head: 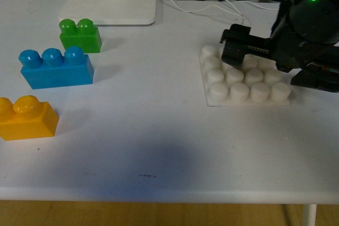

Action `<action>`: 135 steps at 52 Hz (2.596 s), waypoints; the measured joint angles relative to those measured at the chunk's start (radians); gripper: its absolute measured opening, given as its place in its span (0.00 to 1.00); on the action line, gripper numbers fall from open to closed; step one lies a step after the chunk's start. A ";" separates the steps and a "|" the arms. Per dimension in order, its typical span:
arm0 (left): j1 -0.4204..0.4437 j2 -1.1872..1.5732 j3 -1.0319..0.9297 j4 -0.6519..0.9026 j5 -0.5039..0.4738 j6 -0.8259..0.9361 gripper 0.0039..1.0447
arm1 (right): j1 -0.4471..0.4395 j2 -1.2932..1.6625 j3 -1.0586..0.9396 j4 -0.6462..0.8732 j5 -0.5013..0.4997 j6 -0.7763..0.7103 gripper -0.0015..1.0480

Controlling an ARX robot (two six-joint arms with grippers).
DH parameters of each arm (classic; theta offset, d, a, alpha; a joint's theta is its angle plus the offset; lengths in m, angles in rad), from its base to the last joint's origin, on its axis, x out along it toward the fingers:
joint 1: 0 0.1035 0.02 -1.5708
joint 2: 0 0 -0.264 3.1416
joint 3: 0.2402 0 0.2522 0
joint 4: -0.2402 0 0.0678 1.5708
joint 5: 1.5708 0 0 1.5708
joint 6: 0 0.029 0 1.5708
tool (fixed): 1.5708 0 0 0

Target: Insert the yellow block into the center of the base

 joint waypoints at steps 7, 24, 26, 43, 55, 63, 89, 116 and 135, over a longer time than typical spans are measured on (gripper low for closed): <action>0.000 0.000 0.000 0.000 0.000 0.000 0.94 | 0.043 0.011 0.021 -0.024 0.016 0.058 0.91; 0.000 0.000 0.000 0.000 0.000 0.000 0.94 | 0.111 0.061 0.109 -0.075 0.023 0.101 0.91; 0.000 0.000 0.000 0.000 0.000 0.000 0.94 | 0.116 0.067 0.122 -0.080 0.023 0.102 0.91; 0.000 0.000 0.000 0.000 0.000 0.000 0.94 | 0.134 0.095 0.172 -0.099 0.043 0.098 0.91; 0.000 0.000 0.000 0.000 0.000 0.000 0.94 | 0.111 0.059 0.152 -0.067 0.045 0.063 0.91; 0.000 0.000 0.000 0.000 0.000 0.000 0.94 | 0.084 -0.006 0.126 -0.037 0.045 0.028 0.91; 0.000 0.000 0.000 0.000 0.000 0.000 0.94 | -0.106 -0.592 -0.350 0.296 -0.142 -0.276 0.91; 0.000 0.000 0.000 0.000 -0.003 0.000 0.94 | -0.281 -1.066 -0.859 0.880 -0.131 -0.584 0.62; 0.000 0.000 0.000 0.000 -0.002 0.000 0.94 | -0.399 -1.268 -1.046 0.897 -0.246 -0.663 0.01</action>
